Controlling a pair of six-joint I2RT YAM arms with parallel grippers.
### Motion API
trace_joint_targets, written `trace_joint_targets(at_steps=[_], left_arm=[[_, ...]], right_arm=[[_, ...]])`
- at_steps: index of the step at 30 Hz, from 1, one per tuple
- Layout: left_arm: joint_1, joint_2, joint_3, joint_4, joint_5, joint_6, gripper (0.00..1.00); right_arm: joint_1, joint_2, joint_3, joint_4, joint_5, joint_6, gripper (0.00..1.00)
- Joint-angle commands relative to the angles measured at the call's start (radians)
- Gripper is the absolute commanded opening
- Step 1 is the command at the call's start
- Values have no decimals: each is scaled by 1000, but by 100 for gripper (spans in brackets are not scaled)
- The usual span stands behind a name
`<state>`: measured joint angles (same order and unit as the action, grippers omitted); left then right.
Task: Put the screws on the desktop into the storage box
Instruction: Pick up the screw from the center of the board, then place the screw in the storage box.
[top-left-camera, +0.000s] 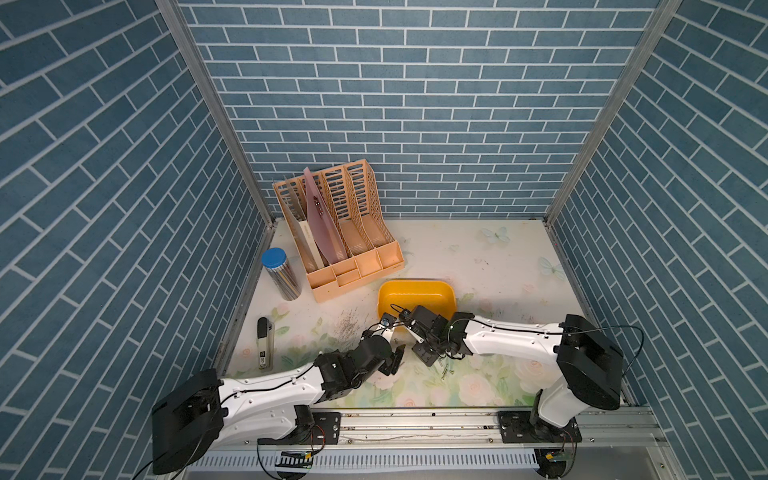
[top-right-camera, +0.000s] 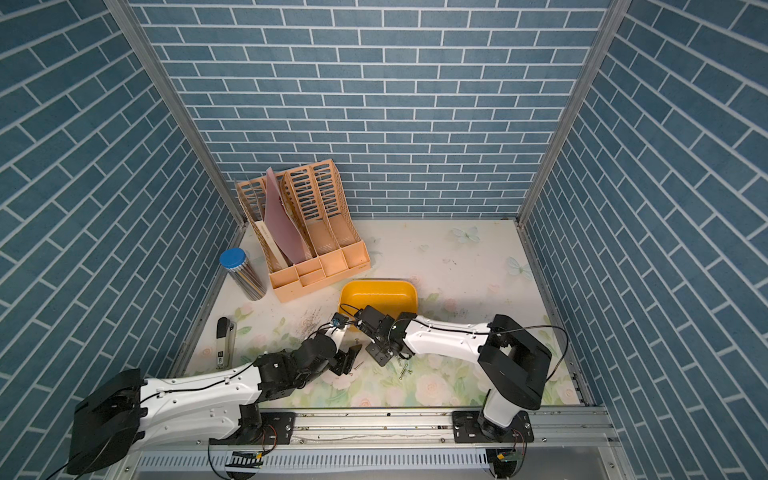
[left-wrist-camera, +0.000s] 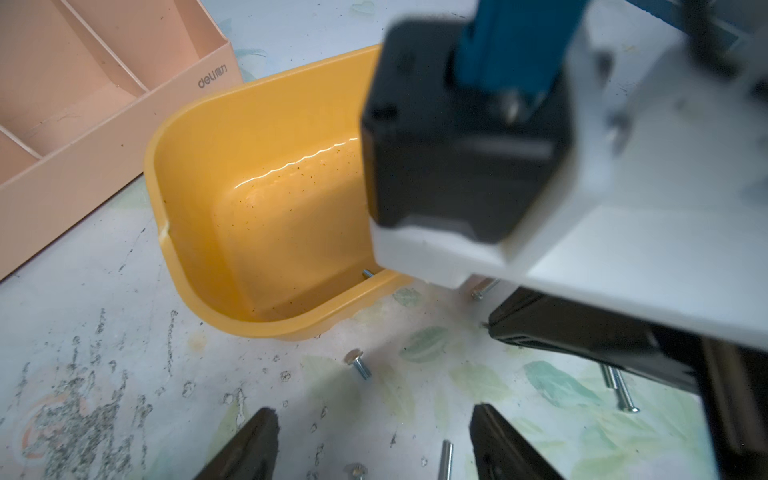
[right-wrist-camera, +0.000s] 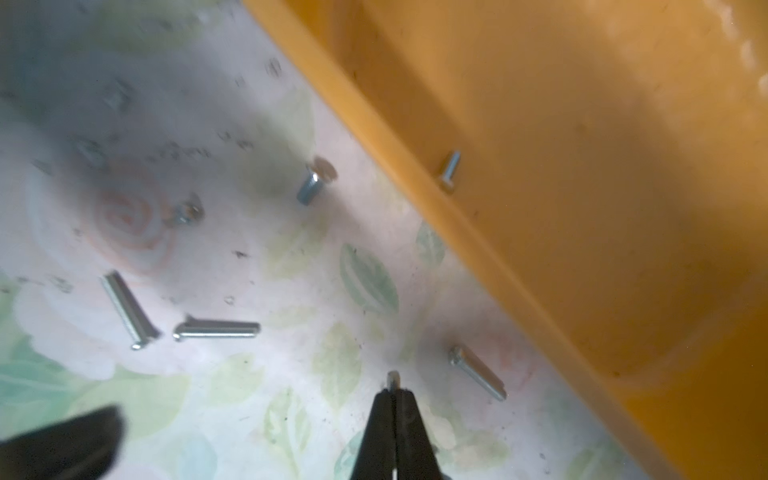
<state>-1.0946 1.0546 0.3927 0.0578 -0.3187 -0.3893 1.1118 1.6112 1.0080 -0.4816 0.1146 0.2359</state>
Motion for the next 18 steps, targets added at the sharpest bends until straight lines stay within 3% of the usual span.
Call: trace_joint_targets(at_steps=[1, 7, 14, 16, 18], left_arm=[[-6, -38, 18, -68, 2, 6, 76], [-6, -48, -11, -26, 58, 22, 76], [-11, 198, 72, 2, 147, 69, 73], [-20, 263, 97, -6, 152, 73, 72], [-40, 301, 114, -6, 146, 73, 71]], right_arm=[[-30, -72, 56, -24, 21, -47, 0], [-143, -44, 155, -11, -28, -108, 0], [-224, 118, 257, 19, -16, -152, 0], [-238, 141, 251, 36, -29, -155, 9], [-241, 154, 245, 51, -38, -159, 10]])
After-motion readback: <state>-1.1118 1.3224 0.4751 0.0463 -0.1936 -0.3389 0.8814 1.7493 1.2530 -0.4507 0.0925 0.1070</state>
